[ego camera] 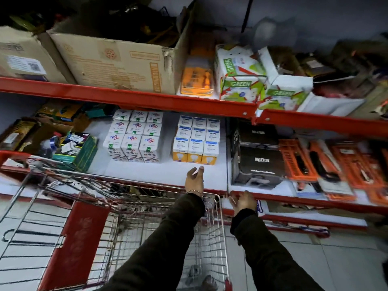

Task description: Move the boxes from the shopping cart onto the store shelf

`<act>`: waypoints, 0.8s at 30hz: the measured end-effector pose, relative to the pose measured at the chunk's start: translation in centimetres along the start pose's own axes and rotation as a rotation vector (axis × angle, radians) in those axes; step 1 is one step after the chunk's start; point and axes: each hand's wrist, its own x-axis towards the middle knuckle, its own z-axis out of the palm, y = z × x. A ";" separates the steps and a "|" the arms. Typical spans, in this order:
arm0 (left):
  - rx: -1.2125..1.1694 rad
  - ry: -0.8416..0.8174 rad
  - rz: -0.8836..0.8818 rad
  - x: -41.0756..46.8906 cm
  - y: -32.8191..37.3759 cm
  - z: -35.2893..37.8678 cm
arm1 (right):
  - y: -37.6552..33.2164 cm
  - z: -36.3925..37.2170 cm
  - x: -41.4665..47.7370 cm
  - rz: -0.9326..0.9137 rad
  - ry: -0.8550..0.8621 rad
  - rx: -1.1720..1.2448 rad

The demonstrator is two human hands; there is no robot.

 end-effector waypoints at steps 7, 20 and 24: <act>0.223 -0.173 0.047 -2.7 -1.3 8.2 | -7.3 -3.2 2.7 -0.199 0.079 0.087; 0.366 -0.156 0.128 -3.2 -0.8 11.8 | -11.2 -3.9 4.1 -0.161 -0.104 -0.098; 0.349 -0.107 0.144 -3.7 -0.9 12.1 | -11.5 -5.0 4.2 -0.204 -0.068 -0.217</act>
